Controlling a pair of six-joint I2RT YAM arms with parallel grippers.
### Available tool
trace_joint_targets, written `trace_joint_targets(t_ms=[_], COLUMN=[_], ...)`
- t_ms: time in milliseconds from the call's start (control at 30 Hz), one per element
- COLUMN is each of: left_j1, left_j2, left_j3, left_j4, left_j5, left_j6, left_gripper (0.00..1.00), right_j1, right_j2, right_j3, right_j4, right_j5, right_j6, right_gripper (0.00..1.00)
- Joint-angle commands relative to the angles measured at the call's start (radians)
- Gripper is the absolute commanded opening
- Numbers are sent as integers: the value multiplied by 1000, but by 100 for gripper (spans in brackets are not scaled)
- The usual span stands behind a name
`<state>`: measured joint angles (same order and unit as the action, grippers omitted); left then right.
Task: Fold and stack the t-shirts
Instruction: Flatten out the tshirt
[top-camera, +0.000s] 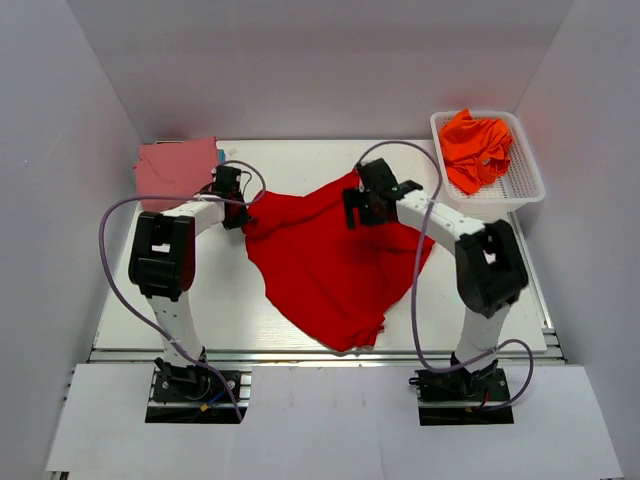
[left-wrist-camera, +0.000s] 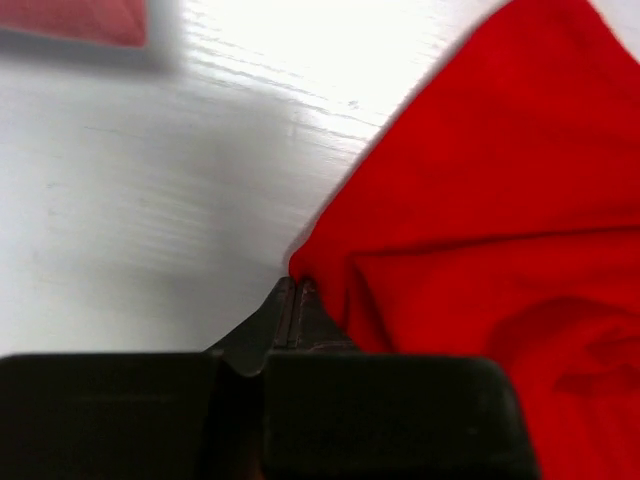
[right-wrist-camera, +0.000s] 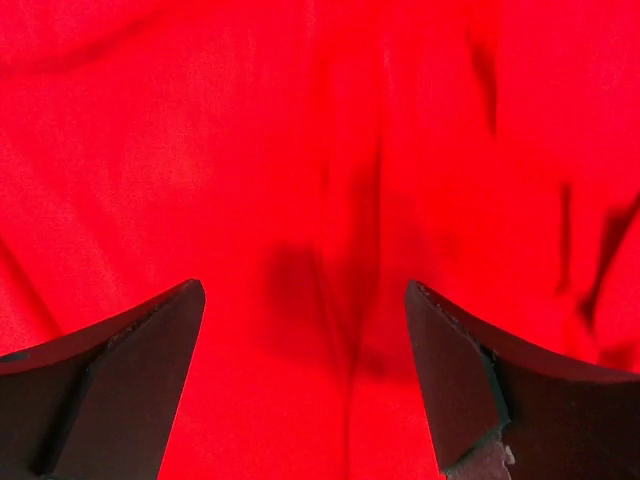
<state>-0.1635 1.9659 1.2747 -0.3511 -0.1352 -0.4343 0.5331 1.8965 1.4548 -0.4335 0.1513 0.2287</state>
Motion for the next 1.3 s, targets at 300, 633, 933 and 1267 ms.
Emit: trace_joint_targets(t_ms=[300,633,933,1267], left_j1=[1,1,1,1], left_j2=[-217,-361,-432,-441], left_j3=[-167,-167,-195,-204], left_j4=[170,175,184,184], left_j5=[20,-53,-53,-34], left_j6=[42,32,32,32], left_gripper=[0,0,0,0], right_j1=[10,82,191,249], right_j2=[-512,-723,-613,-603], right_j3=[-454,-712,-778,-829], right_j4=[-218,-295,-280,-18], right_j5=[-222,-533,-512,-498], right_j6=[61,86,83,196], right_gripper=[90,88,71,62])
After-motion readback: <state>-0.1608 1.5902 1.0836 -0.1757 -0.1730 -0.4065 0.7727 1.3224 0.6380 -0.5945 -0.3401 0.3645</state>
